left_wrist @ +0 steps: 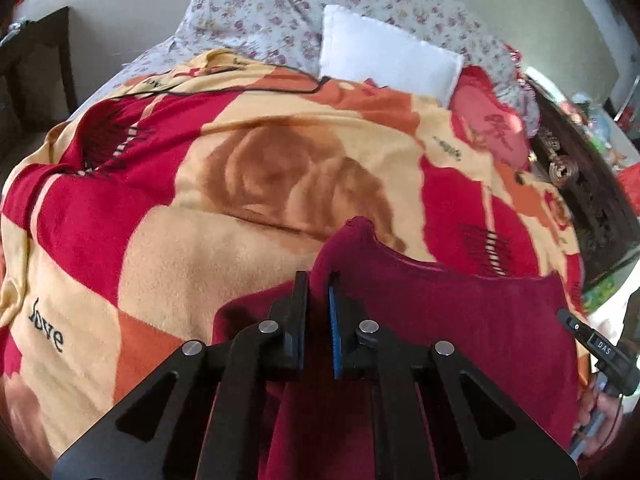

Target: Fold small clothes

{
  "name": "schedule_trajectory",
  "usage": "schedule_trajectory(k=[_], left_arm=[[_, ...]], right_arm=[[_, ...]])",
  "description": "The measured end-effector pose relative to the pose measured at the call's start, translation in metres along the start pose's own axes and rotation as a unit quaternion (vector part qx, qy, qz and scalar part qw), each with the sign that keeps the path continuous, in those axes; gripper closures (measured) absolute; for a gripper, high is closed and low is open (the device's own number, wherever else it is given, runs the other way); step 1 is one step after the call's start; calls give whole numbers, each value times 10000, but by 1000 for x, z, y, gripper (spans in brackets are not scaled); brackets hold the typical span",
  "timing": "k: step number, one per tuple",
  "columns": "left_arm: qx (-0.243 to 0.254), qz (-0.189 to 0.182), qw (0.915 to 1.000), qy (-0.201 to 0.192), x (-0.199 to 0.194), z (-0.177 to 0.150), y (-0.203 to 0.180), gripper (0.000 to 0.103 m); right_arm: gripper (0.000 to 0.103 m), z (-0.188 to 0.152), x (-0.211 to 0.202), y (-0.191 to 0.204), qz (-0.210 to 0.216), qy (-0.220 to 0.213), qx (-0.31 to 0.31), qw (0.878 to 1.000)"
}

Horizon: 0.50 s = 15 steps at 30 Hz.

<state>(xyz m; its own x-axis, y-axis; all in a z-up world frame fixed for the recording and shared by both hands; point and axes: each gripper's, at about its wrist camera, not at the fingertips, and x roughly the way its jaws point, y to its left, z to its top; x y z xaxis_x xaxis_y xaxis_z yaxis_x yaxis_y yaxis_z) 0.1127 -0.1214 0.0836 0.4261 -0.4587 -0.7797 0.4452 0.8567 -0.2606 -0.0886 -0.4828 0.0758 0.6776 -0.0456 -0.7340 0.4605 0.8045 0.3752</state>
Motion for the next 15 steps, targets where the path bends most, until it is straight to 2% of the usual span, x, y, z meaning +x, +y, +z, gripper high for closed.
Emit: schedule_trajectory(k=[2,5,7,10,14,15], left_arm=[[69,30,10000,12,-9,-2,0,83],[205,-97,9997,-62,-33,-15,0,72],[269,-212,9994,-65,-46,-28,0,72],[350,-328,9988,68,-60,-53,0,72],[386,-410,9979,328,-66,-92,-2,71],[421,-362,9978,369,-65,-101,-3,71]], right_arm=[[70,-7,-23,0,146,-90,-13,9999],[61,-30,-56,3,622,27,-60,9980],[59,-53,-73,9,798,168,-239,9964],[59,-90,-91,15,821,335,-437,9951],[59,-125,-87,13,801,535,-385,9946],[67,-129,-86,14,790,502,-446,9946]])
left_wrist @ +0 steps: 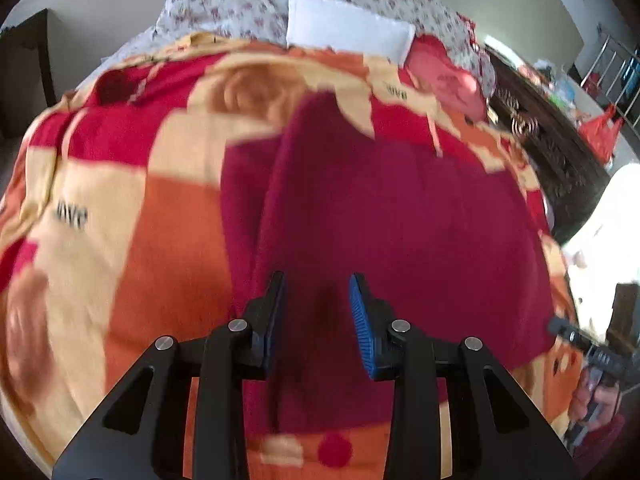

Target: Fold small clothes

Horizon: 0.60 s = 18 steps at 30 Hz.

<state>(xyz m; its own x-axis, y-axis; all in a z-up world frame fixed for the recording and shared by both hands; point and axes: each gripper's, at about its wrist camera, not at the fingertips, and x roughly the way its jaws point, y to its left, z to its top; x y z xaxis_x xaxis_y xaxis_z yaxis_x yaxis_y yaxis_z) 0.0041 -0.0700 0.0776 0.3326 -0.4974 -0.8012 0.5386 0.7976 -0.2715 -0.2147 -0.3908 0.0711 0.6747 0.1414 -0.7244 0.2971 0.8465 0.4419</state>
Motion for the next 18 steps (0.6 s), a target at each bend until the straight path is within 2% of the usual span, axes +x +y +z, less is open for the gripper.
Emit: schedule_trajectory(k=[1,2,8,11,13,16,18], left_arm=[[43,89,9999,91,4,-10,-2,72],[63,155,9997,174,8,-17,-2,72],[131,292,9994,166,13,-39,-1,72],[139,302,9993,160,17,-43,0,72],[127,325,9993,166,16,-43,-1,72],[104,330,9992,203,7,-42,-2,72],[135,360,9992,136,-1,-39,-2,72]], right_arm=[[79,-1,1,2,18,1,-61,10000],[97,-1,0,4,53,4,-108,9999],[97,-4,-18,7,-214,50,-418,9989],[98,-16,-2,-1,-691,279,-474,9961],[98,-23,4,-9,-630,371,-233,9970],[98,-22,-7,-6,-586,347,-187,9975],[95,-16,-19,-1,-836,226,-261,9959]])
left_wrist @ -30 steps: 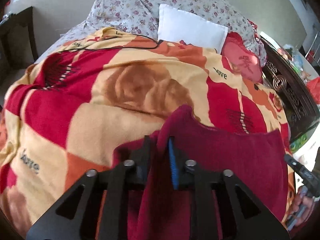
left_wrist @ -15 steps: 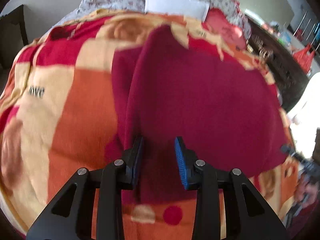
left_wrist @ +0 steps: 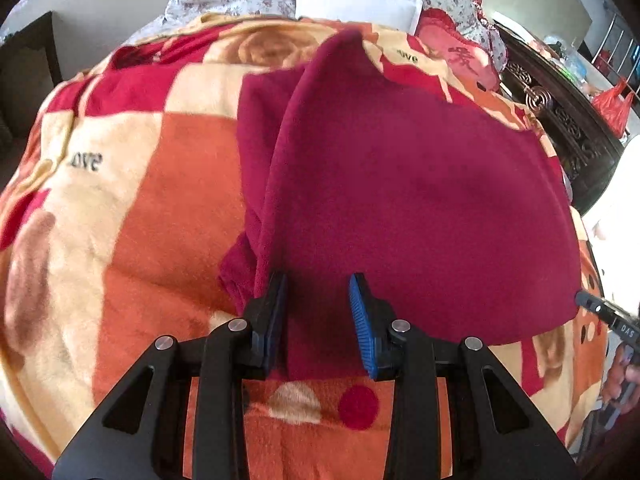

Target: Fold small clothes

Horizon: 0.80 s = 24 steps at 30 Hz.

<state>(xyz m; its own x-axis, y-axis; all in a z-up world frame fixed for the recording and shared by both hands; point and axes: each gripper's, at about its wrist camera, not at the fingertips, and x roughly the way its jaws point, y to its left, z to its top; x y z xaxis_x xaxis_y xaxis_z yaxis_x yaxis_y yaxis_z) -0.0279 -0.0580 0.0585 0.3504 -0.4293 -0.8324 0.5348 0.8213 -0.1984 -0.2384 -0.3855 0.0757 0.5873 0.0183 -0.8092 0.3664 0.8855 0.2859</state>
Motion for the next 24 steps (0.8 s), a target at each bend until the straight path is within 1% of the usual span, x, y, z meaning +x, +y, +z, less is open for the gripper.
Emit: schedule_trajectory(k=[1,2,3,4,5,7,11,15,19,24], left_arm=[[29,61,10000,-66,-4,2,-1,72],[54,139,9998,-135,-8,4,-1,72],[83,237,9994,-256,-12,9,-2,72],[100,270,9990,-331,-14,13,-3,72],[118,289,9988,-381,-14,17,-4,71],[131,362,9983,-436,-12,30,-7,72],[175,403,9971,-618,-1,56,-15,72],[142,447,9969,-625,15,77,-17,72],[50,511,9967,-623,30,97,-14,72],[-57,642,9963,-573,47,115,-8,71]], right_arm=[[92,1,-7,1,-138,-101,-22,9999],[81,5,-16,0,-330,-280,-19,9991],[65,9,-22,0,-338,-390,18,9987],[58,14,-27,-1,-239,-512,97,9984],[56,18,-30,0,-117,-593,149,9981],[56,31,-27,6,47,-650,162,9977],[56,61,0,32,-78,-706,-212,9972],[56,89,25,48,-70,-802,-430,9958],[56,111,44,48,-160,-868,-435,9951],[56,134,67,27,-347,-941,-46,9949]])
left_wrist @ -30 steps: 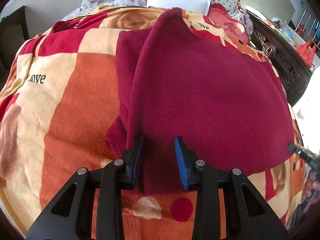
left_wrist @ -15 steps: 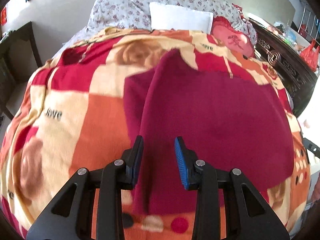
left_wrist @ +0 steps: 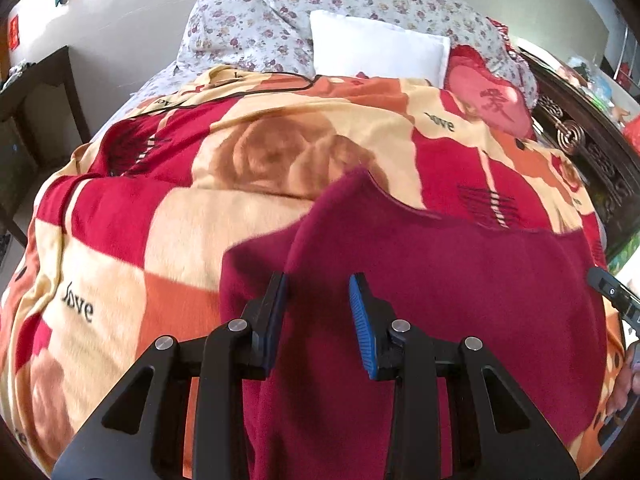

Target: Fold small clothes

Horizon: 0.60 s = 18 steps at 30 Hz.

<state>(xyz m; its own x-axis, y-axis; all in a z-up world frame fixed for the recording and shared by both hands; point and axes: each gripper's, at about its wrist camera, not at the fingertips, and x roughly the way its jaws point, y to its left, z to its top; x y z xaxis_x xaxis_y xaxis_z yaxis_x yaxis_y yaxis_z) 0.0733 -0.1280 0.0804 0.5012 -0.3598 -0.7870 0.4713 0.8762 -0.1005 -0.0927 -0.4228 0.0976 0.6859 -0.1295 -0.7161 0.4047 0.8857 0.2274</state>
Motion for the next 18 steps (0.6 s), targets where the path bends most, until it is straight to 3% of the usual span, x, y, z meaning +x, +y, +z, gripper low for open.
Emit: schedule_trajectory(k=[5,9,14,18], left_arm=[[-295,-95,9993,213,22,11,11,71],[-393,-119,9989,234,27,16,12,70],[-407,-118,9986,316,30,20,12,68],[-506,-177,9980,341,25,20,16,68]], right_arm=[[56,7,33,-21,-278,260,283,9989],[56,8,48,-38,-66,363,615,9974],[56,10,43,-38,-216,425,582,9972],[56,10,16,-18,-322,192,359,9987]])
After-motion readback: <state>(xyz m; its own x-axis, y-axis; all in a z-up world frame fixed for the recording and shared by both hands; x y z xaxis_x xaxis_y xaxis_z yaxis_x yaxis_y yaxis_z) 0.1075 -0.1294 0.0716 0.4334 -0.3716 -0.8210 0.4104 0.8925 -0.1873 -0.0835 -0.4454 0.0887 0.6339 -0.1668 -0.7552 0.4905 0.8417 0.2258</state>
